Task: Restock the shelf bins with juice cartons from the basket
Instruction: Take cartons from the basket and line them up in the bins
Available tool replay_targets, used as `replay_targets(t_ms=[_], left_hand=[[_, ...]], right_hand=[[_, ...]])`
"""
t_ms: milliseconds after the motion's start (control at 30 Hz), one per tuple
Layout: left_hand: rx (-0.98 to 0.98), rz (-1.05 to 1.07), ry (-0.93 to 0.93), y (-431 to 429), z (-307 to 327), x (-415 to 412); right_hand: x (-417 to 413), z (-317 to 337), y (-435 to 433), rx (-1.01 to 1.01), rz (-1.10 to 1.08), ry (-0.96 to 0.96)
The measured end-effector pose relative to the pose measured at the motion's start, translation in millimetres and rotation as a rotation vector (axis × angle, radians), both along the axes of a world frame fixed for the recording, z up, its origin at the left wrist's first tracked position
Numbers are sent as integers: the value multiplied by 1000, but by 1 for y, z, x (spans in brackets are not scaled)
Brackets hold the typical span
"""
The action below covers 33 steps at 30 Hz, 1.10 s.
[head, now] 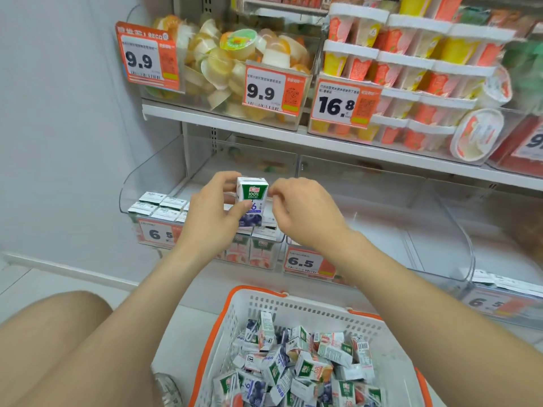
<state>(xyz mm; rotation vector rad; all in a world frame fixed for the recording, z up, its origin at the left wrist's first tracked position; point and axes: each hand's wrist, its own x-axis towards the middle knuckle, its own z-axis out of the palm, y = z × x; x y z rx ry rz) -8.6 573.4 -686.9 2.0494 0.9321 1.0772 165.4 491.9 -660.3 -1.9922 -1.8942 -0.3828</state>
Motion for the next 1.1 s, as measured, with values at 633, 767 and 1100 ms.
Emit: replay_targets(t_ms=[633, 767, 1100], left_hand=[[-126, -531, -78, -176, 17, 182], [132, -495, 135, -192, 1, 216], [243, -538, 495, -210, -40, 250]], right_hand=[[165, 25, -230, 265, -157, 862], [219, 36, -269, 322, -412, 608], [275, -3, -258, -135, -457, 439]])
